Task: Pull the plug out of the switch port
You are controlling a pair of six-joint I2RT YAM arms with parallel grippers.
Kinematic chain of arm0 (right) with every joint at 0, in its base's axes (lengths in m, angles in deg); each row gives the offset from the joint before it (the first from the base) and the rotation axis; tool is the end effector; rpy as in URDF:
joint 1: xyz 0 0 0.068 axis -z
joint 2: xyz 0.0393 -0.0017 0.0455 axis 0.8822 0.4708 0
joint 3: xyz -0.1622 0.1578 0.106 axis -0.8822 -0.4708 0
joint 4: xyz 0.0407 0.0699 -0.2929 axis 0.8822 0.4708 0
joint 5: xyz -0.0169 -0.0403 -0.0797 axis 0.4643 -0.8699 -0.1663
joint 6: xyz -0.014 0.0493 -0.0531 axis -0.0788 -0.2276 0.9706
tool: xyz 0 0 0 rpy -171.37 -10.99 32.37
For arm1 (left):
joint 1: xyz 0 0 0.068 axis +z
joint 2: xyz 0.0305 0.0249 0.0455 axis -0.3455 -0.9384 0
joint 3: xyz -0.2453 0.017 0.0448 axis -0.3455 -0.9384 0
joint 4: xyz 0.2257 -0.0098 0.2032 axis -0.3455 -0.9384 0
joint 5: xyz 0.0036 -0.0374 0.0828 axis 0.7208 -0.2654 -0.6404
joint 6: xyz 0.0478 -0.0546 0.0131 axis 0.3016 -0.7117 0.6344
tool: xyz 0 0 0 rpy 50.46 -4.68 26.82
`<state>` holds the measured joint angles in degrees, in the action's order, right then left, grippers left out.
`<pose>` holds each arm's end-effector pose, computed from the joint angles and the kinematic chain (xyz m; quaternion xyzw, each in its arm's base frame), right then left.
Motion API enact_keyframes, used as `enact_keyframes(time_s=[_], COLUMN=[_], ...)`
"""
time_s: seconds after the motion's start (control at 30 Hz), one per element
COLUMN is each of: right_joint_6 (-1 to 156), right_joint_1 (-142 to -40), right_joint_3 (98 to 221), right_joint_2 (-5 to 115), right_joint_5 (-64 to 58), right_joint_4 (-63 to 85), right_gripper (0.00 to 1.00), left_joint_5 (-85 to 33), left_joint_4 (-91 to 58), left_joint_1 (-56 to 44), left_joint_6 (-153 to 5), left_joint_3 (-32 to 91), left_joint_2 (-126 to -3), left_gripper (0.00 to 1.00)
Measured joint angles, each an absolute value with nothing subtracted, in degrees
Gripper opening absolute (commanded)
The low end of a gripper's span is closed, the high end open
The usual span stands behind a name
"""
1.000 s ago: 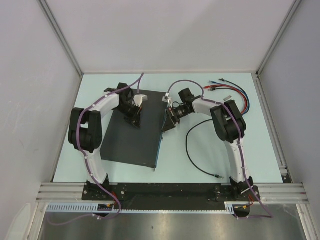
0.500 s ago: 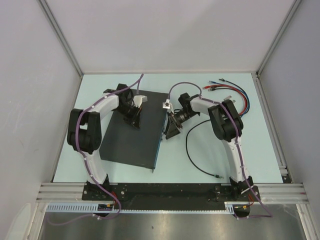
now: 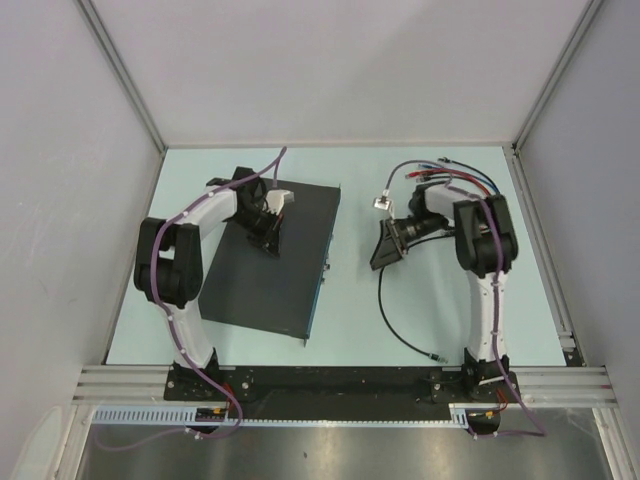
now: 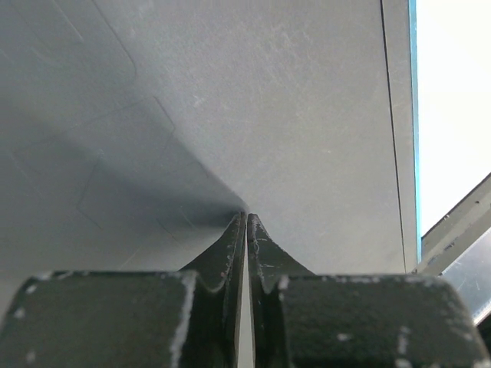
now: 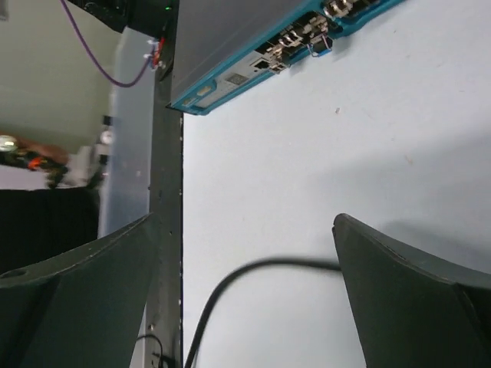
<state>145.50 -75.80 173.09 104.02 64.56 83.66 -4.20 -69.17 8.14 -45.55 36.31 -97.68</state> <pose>0.3706 0.1529 0.0703 -0.3745 0.6927 0.6102 0.0872 0.3834 -0.1136 0.1244 0.2582 0.9272 -0.2555 0.0910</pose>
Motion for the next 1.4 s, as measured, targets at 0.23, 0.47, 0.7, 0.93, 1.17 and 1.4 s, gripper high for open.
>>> enact_keyframes(time_s=[0.23, 0.47, 0.7, 0.93, 1.17, 1.4], right_joint_6=[120.8, 106.6, 111.0, 114.5, 114.8, 115.6], right_joint_1=[-75.1, -82.4, -89.9, -96.2, -98.3, -100.6], right_joint_3=[157.5, 151.5, 149.3, 145.8, 145.8, 145.9], right_joint_2=[63.9, 49.6, 62.0, 71.5, 77.6, 80.5], right_joint_5=[36.9, 16.7, 23.5, 24.8, 22.7, 19.4], right_joint_4=[49.2, 7.8, 17.3, 22.9, 20.6, 19.5], right_gripper=[1.0, 0.81, 0.63, 0.57, 0.57, 0.56], left_joint_5=[-7.4, -15.5, -16.6, -16.6, -16.6, -16.0], left_joint_4=[-68.2, -65.3, -62.7, -62.5, -62.3, -61.0], left_joint_1=[7.9, 5.6, 5.2, 5.2, 5.2, 5.5], left_joint_6=[-46.8, -49.0, -50.0, -50.0, -50.0, -50.0], left_joint_3=[37.2, 37.2, 36.4, 35.4, 31.5, 29.2], left_joint_2=[-97.2, -88.7, -86.2, -86.2, -84.1, -80.0], left_gripper=[0.0, 0.0, 0.0, 0.0, 0.0, 0.0])
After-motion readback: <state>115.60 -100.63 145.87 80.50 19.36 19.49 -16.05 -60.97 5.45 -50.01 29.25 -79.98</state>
